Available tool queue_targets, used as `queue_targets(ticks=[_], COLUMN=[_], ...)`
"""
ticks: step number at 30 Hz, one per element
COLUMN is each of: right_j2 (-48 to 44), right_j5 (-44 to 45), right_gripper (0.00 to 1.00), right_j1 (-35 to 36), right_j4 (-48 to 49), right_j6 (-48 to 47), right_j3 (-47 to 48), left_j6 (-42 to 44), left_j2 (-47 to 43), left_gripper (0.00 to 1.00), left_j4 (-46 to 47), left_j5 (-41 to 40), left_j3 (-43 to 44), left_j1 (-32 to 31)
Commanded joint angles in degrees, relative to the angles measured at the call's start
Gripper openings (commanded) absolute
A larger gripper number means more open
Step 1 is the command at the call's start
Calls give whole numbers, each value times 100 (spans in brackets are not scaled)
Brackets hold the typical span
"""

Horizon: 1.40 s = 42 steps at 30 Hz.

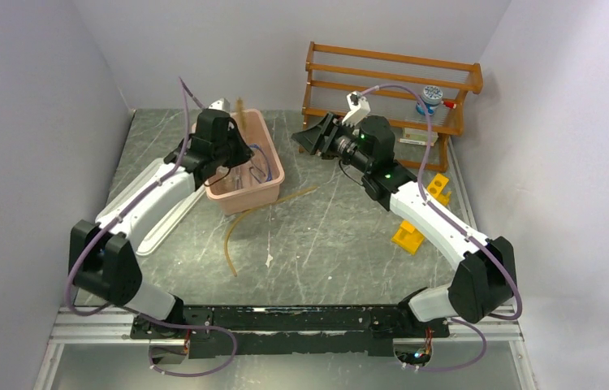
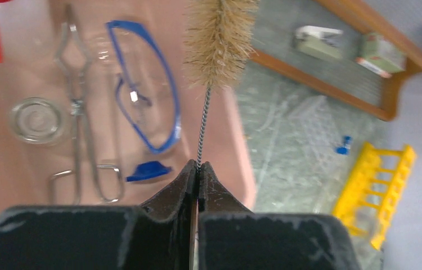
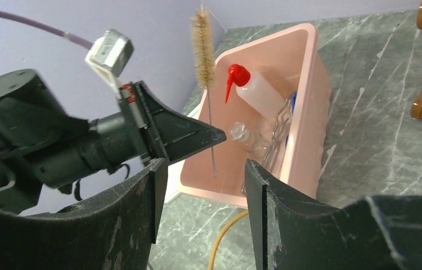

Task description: Organize the chemistry lab equipment

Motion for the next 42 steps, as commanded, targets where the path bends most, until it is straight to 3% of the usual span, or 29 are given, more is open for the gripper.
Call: queue_targets(ticks=[1, 9, 13, 22, 31, 37, 42], right_j2=[20, 285, 412, 721, 1197, 1915, 2766], right_j5=[159, 214, 263, 518, 1583, 2098, 2788], right_gripper=[56, 56, 56, 56, 57, 57, 56], right_j1=[-92, -172, -205, -207, -51, 55, 262], right_j4=[-85, -215, -281, -516, -1356, -2051, -2955], right_j6=[-40, -131, -116, -234, -679, -404, -90], right_j3=[31, 206, 246, 263, 413, 824, 1561], left_j6=[194, 43, -63, -140, 200, 562, 946], left_j2=[590, 1507, 1756, 1977, 1332, 682, -6], left_gripper=[5, 5, 6, 32, 54, 58, 59], left_j4=[-938, -1271, -1220, -1161, -1262, -1103, -544], left_j5=[-580, -898, -602, -517, -375, -287, -138], left_j3=[465, 744, 670, 707, 1154, 1281, 842], left_j1=[162, 183, 183, 183, 175, 175, 175])
